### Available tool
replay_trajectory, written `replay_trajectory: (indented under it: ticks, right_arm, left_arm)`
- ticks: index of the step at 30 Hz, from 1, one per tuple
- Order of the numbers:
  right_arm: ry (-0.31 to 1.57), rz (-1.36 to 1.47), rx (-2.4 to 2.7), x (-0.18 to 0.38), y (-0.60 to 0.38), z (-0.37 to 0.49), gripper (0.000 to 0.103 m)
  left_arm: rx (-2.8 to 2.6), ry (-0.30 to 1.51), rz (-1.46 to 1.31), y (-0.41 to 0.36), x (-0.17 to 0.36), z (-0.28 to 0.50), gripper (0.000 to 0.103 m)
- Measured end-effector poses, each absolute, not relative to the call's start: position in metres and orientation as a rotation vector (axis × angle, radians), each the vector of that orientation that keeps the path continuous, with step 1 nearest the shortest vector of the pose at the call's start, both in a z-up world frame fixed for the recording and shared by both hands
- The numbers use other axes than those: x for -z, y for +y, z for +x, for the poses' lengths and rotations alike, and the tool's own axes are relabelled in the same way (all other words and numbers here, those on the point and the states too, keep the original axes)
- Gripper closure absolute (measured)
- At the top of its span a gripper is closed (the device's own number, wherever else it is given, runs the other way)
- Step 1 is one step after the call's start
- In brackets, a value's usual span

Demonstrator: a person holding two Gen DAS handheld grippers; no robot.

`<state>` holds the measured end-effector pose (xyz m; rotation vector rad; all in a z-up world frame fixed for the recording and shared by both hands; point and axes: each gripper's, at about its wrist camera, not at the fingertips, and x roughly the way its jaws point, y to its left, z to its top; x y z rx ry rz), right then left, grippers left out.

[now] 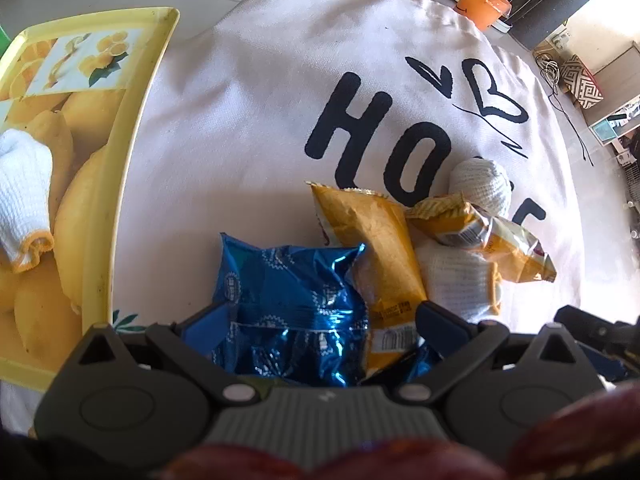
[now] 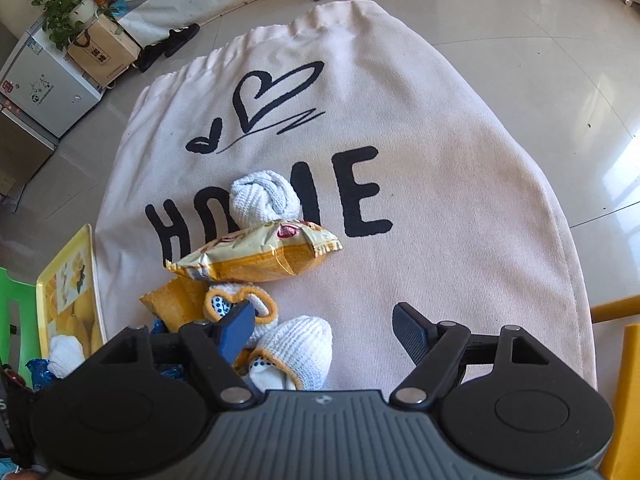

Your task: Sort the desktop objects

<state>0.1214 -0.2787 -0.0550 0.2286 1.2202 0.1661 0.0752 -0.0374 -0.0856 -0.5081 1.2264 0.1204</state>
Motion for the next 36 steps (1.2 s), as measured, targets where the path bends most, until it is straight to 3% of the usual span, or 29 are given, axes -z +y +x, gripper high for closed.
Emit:
replay_trajectory:
  ticks: [9, 19, 36]
  right_arm:
    - [1.267, 0.263, -0.179, 0.063, -0.282, 0.120, 0.026]
    - [1.285, 0.247, -0.193, 0.066, -0.277, 0.121, 0.026]
    - [1.379, 0.264, -0.215, 0.092, -0.266, 0.124, 0.026]
  left_arm:
    - [-0.128, 1.230, -0.532, -0.046, 0.069, 0.036, 0.001]
    - [-0.117, 1.294, -0.685, -0.077, 0.086, 0.032, 0.001]
    - [-0.214, 1.323, -0.549, -0.081, 0.104, 0.032, 0.000]
